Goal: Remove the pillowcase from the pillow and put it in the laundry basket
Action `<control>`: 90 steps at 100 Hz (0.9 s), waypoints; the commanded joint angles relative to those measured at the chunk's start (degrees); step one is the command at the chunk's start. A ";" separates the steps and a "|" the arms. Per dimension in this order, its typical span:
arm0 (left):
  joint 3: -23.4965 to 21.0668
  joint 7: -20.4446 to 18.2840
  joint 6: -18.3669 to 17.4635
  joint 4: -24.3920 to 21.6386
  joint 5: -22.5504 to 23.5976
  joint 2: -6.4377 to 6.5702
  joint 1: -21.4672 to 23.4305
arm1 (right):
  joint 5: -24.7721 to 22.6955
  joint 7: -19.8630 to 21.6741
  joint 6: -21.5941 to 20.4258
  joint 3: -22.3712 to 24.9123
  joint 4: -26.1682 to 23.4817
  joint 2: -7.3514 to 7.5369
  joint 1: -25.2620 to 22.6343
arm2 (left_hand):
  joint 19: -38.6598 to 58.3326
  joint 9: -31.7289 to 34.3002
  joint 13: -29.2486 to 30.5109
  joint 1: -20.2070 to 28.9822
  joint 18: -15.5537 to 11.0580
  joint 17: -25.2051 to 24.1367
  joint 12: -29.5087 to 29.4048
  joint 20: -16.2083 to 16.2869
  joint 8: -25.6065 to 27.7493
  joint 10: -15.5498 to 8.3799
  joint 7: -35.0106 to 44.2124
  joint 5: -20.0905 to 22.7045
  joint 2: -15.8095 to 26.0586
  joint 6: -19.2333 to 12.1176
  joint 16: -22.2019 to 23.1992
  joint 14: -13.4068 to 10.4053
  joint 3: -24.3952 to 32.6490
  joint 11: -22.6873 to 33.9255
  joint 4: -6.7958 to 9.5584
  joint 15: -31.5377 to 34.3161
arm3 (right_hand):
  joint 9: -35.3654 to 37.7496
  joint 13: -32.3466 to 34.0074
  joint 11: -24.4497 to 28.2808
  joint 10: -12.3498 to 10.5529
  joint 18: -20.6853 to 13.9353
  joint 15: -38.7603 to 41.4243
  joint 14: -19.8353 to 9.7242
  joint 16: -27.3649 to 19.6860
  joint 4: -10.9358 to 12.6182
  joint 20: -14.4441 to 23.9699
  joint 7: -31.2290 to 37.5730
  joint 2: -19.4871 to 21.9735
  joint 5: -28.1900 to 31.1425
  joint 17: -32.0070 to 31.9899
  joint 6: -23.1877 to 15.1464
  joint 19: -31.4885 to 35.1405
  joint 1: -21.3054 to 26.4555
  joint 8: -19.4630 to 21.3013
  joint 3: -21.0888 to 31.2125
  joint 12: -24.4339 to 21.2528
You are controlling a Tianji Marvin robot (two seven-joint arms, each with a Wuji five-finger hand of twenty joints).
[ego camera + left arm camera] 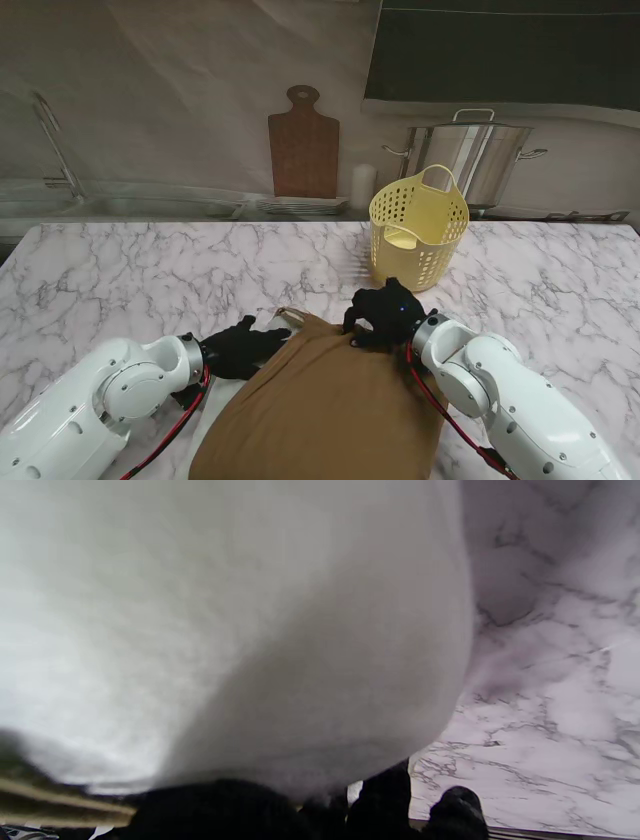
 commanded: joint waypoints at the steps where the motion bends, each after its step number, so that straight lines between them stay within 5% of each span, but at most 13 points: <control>1: 0.17 -2.34 0.50 1.77 0.66 0.86 1.27 | -0.58 0.36 0.45 1.51 -0.74 1.19 -2.36 | 50.43 1.96 2.08 1.66 0.75 -0.70 1.42 -0.66 3.42 1.58 5.93 4.63 -4.83 0.17 -0.10 1.32 -1.19 1.85 0.06 2.20 | 0.89 0.06 0.50 -0.58 2.08 -1.25 0.47 -1.02 -0.05 0.78 15.88 0.99 6.85 -0.24 7.83 -0.41 4.51 9.56 5.85 -0.35; 42: 0.06 -2.56 0.46 1.73 0.64 0.89 1.23 | 0.62 -1.39 2.73 5.22 -4.87 0.51 -6.95 | 50.35 1.67 2.08 1.72 0.68 -0.65 1.41 -0.63 3.44 1.50 5.58 3.98 -4.68 0.13 -0.09 1.29 -1.17 1.79 0.07 2.22 | 7.47 7.34 -0.29 -1.83 2.74 -7.46 1.29 -5.41 1.38 -1.31 12.36 3.17 1.02 0.51 5.70 -1.06 3.15 11.34 0.89 -2.86; 50: 0.01 -2.35 0.33 1.82 0.59 0.87 1.28 | 2.06 -1.43 3.31 4.40 -4.28 0.35 -6.22 | 50.33 1.47 1.98 1.66 0.72 -0.69 1.39 -0.63 3.41 1.27 5.46 3.76 -4.84 0.06 -0.10 1.23 -1.22 1.74 0.06 2.18 | 8.50 10.27 -0.95 -2.10 2.45 -7.99 0.92 -5.00 2.87 -1.90 4.56 2.05 -4.43 2.04 8.16 -0.25 -2.39 9.95 -2.21 -3.74; 54: 0.08 -2.18 0.21 1.93 0.55 0.85 1.25 | 2.93 -1.20 3.51 3.80 -3.86 0.30 -5.63 | 50.29 1.15 1.91 1.59 0.68 -0.72 1.35 -0.64 3.35 1.09 5.31 3.44 -4.87 0.04 -0.11 1.23 -1.23 1.64 0.06 2.15 | 9.10 11.44 -0.90 -2.56 2.43 -7.63 0.70 -4.29 5.86 -2.10 -5.53 2.42 -5.72 2.39 9.89 -0.05 -5.43 11.26 -0.58 -3.92; 60: 0.27 -1.89 -0.02 2.13 0.48 0.84 1.16 | 3.87 -0.21 3.45 2.82 -3.15 0.34 -4.53 | 50.23 0.56 1.83 1.61 0.67 -0.76 1.27 -0.66 3.31 0.76 5.23 3.32 -4.93 -0.11 -0.12 1.17 -1.19 1.46 0.07 2.13 | 12.89 15.05 2.18 -4.53 2.75 -4.24 -0.29 -2.31 7.13 -2.04 -20.13 0.87 -13.63 3.41 12.08 0.23 -5.89 5.28 -0.26 -2.56; 68: 0.49 -1.74 -0.15 2.26 0.40 0.83 1.05 | 5.40 0.81 3.02 1.25 -1.86 0.37 -2.81 | 50.19 0.43 1.82 1.57 0.65 -0.76 1.21 -0.66 3.30 0.71 5.24 3.36 -4.99 -0.11 -0.11 1.21 -1.18 1.48 0.07 2.13 | 16.31 18.95 6.90 -6.26 2.52 -0.03 -1.30 -0.38 7.07 -1.77 -30.30 -1.42 -22.01 6.28 13.07 1.30 -5.55 -2.78 0.73 -0.58; 90: 0.22 -1.40 -0.10 2.25 0.57 0.77 1.25 | 7.30 0.72 0.56 -2.50 1.04 0.39 0.73 | 50.13 0.41 1.80 1.47 0.63 -0.77 1.13 -0.64 3.29 0.74 5.25 3.39 -5.00 -0.05 -0.11 1.18 -1.18 1.63 0.06 2.13 | 21.66 25.13 24.97 -10.11 0.17 20.11 -5.23 5.07 5.68 -1.83 -27.69 -6.17 -26.55 12.12 9.93 5.77 -13.42 -7.32 0.96 6.14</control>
